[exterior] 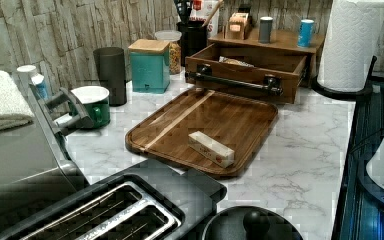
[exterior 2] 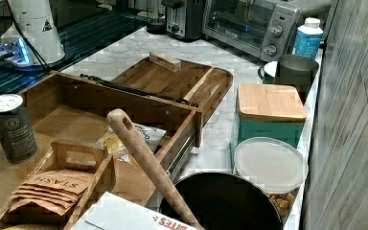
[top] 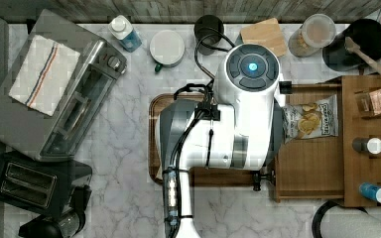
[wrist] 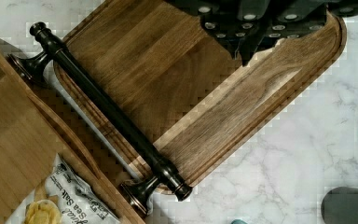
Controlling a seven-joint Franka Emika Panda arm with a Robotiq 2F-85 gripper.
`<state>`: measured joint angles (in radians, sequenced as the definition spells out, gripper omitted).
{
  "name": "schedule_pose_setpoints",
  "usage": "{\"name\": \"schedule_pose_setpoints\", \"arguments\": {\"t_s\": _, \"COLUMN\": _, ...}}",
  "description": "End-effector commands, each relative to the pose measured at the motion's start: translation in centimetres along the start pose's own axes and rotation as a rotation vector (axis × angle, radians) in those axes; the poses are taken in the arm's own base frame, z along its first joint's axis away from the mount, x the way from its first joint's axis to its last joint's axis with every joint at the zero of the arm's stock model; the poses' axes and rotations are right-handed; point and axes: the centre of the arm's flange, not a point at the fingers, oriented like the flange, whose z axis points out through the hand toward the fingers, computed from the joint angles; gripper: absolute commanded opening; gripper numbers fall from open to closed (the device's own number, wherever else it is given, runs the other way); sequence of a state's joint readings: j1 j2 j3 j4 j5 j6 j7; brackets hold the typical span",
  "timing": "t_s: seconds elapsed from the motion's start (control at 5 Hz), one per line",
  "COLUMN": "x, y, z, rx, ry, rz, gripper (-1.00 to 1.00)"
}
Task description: Close the drawer.
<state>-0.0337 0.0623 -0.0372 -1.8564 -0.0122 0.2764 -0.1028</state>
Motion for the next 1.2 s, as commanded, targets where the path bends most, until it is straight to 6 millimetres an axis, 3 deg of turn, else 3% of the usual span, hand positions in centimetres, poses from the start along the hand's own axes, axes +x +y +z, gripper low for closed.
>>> {"name": "schedule_pose_setpoints", "arguments": {"t_s": 0.2, "x": 0.1, "y": 0.0, "z": 0.2, "rx": -0.003, "ry": -0.003, "rz": 0.001, "gripper": -1.0}}
{"name": "schedule_pose_setpoints", "arguments": {"t_s": 0.4, "x": -1.9, "y": -0.6, "z": 2.0, "rx": -0.031, "ry": 0.014, "rz": -0.253, "gripper": -1.0}}
{"name": "schedule_pose_setpoints", "arguments": {"t_s": 0.8, "x": -3.7, "y": 0.3, "z": 7.0, "rx": -0.072, "ry": 0.039, "rz": -0.676, "gripper": -1.0}}
{"name": "schedule_pose_setpoints", "arguments": {"t_s": 1.0, "x": -3.6, "y": 1.1, "z": 9.7, "rx": -0.107, "ry": 0.082, "rz": -0.82, "gripper": -1.0}}
{"name": "schedule_pose_setpoints", "arguments": {"t_s": 1.2, "x": -3.9, "y": 0.3, "z": 13.1, "rx": -0.188, "ry": 0.114, "rz": -0.855, "gripper": -1.0}}
